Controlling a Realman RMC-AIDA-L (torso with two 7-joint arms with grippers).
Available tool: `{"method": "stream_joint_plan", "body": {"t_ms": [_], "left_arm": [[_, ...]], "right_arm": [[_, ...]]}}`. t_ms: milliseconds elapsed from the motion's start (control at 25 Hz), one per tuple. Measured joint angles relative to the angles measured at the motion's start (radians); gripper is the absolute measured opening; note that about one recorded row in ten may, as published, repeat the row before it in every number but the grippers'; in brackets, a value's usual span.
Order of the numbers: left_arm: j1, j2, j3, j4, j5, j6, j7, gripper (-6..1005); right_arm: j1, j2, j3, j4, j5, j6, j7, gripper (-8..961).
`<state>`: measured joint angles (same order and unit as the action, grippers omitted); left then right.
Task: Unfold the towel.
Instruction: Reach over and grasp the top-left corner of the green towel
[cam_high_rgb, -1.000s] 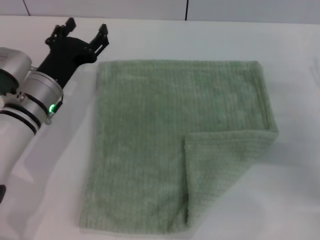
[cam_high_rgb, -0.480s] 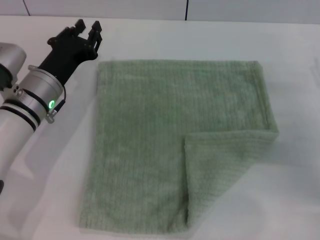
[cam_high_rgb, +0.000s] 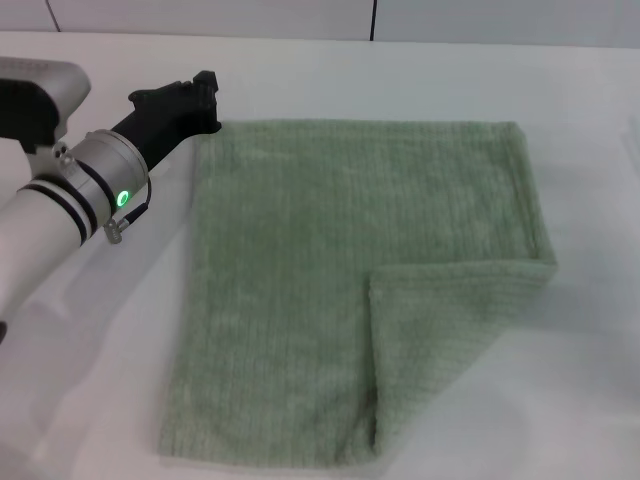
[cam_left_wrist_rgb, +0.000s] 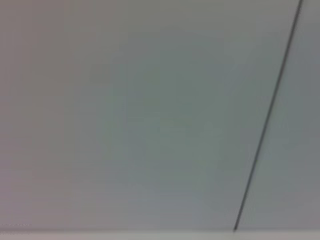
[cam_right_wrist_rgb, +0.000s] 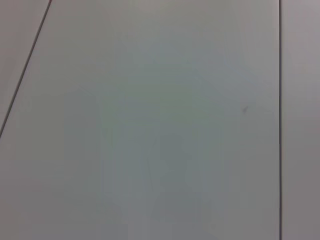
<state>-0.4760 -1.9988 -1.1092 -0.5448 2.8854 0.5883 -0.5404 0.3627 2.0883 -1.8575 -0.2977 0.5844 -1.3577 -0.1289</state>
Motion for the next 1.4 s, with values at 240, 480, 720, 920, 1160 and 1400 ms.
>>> {"method": "stream_joint_plan", "body": {"t_ms": [240,480,720,920,1160,1400], "left_arm": [[-0.011,0.011,0.006,-0.082,0.001,-0.198,0.011,21],[-0.02,0.024,0.024,-0.137,0.002,-0.332,0.022,-2],[-0.053,0.003,0.02,-0.153,0.002,-0.479,0.115,-3],[-0.06,-0.028,-0.013,-0.142,0.002,-0.493,0.186,-3],[-0.094,-0.052,-0.037,-0.072,0.001,-0.472,0.199,-2],[-0.132,-0.062,-0.049,0.002,0.001,-0.446,0.201,-2]], "right_arm": [[-0.004,0.002,-0.005,0.0,0.0,-0.002,0.0,802],[-0.004,0.002,-0.008,0.0,0.0,-0.002,0.0,802],[-0.005,0.003,-0.01,0.0,0.0,-0.002,-0.001,803],[-0.005,0.003,-0.011,0.0,-0.001,-0.002,-0.001,804],[-0.005,0.003,-0.013,-0.001,-0.007,-0.002,-0.002,804],[-0.005,0.003,-0.013,-0.003,-0.008,-0.002,-0.002,803]]}}
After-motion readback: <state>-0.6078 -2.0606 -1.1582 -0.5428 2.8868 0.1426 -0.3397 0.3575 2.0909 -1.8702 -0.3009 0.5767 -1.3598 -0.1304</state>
